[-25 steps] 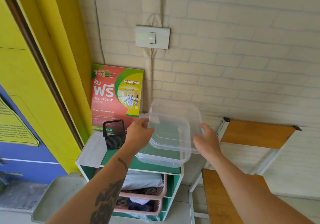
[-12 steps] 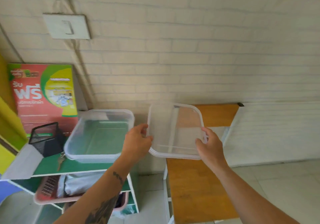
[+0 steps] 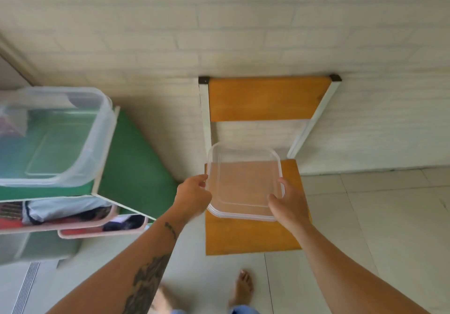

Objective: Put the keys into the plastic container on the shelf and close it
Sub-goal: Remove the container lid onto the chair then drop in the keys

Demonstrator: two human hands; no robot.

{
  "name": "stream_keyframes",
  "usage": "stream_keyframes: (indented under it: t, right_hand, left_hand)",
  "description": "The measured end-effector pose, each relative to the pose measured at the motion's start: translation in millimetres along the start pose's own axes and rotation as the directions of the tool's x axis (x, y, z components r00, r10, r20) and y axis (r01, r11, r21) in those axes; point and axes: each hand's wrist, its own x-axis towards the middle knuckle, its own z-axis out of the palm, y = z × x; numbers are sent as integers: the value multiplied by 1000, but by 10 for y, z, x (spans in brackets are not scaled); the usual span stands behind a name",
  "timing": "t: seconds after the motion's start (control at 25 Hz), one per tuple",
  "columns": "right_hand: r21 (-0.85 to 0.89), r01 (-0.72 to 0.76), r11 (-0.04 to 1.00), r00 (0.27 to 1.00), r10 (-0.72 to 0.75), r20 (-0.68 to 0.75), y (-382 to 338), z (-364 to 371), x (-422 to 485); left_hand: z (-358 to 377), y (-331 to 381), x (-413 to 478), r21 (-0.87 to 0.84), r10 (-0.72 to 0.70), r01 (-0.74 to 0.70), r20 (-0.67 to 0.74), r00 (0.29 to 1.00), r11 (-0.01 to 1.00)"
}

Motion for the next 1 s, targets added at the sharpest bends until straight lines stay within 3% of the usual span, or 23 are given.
stream_keyframes:
  t: [0.24,0.44,0.64,0.8,1.0]
  right_hand:
    - [-33,-115,993,988,118,103,645,597,711]
    - [-128,-68,989,984,88,156,1018,936,1062]
    - [-171,-39,985,973,77,220,1101,1005,1181]
    - [-152,-16,988,970,53,238,968,938,1058]
    - [-56,58,997,974,-44,223,525,680,675]
  left_hand:
    - [737,-455,815,-111,-213,228,135,968,967]
    - [1185,-864,1197,-117,-290,323,234,928,939]
    - [1241,-930,1283,-119,-289,320,222,931,940]
    - [1121,-767,1118,-31,-188,196,175,967,980]
    - [702,-336,685,-56,-81,89,126,989,994]
